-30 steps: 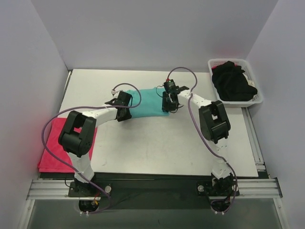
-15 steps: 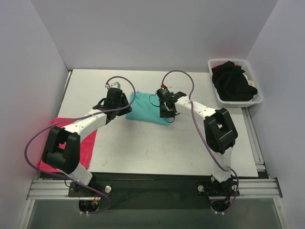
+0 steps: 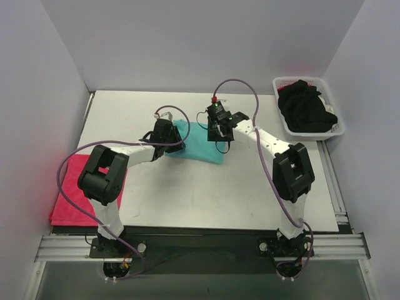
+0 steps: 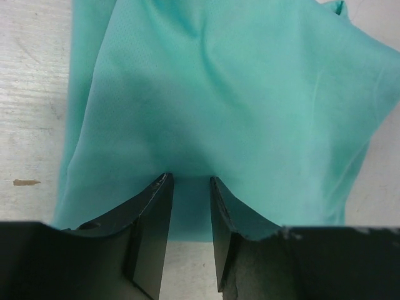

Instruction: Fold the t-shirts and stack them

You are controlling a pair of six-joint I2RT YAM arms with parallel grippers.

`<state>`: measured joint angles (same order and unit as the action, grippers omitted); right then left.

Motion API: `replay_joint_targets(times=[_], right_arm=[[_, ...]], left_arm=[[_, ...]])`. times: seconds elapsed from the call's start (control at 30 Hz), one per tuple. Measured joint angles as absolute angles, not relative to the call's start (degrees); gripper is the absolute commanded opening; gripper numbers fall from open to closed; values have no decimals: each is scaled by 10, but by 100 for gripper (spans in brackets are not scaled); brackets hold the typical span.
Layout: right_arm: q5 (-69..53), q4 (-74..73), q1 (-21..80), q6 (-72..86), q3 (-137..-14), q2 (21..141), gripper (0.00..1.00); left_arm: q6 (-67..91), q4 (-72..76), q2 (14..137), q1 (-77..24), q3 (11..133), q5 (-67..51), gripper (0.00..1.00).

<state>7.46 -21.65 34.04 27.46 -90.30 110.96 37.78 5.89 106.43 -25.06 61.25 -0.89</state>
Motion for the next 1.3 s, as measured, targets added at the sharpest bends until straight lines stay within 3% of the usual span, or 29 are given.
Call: replay_joint_targets(times=[0.43, 0.7, 1.0, 1.3], right_arm=[[-14, -170, 316, 274, -972, 1272, 25], [-24, -171, 271, 294, -992, 1278, 24], [-24, -171, 254, 300, -992, 1282, 24], [-5, -176, 284, 283, -978, 1261, 24]], left_arm=[[346, -92, 1073, -277, 649, 140, 41], [346, -164, 1115, -282, 715, 198, 41], [362, -169, 1116, -282, 718, 208, 40], [357, -147, 1002, -280, 612, 150, 43]])
